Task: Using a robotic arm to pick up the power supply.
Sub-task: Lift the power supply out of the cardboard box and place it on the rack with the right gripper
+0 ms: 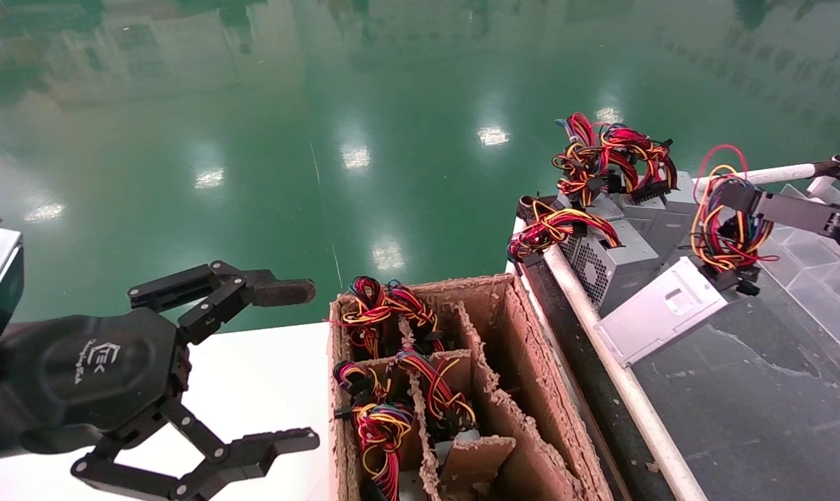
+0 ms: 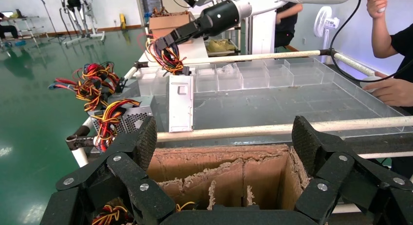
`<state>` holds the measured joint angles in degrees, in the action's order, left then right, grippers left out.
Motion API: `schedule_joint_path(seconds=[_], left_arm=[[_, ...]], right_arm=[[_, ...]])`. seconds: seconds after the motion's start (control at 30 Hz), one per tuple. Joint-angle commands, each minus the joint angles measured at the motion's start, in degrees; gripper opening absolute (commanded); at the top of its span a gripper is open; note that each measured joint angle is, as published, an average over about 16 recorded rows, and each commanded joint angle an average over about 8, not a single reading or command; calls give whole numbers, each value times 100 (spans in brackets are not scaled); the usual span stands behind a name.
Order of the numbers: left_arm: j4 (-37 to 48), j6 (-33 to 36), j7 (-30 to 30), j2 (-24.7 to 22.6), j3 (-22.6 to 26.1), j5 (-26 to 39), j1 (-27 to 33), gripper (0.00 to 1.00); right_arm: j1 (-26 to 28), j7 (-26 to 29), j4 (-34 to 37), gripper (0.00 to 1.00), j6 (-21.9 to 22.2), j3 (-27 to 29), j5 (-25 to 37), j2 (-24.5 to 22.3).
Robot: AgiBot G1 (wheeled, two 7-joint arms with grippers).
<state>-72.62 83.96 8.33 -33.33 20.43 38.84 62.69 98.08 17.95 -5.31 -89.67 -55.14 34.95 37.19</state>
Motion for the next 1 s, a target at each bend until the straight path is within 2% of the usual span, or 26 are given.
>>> schedule_joint_path(seconds=[0.03, 1.0], left_arm=[[0, 0, 0, 0, 0, 0, 0, 100], [0, -1, -1, 1, 2, -1, 1, 100]], right_arm=[[15, -45, 78, 0, 11, -24, 34, -3], [252, -275, 333, 0, 35, -130, 176, 46]])
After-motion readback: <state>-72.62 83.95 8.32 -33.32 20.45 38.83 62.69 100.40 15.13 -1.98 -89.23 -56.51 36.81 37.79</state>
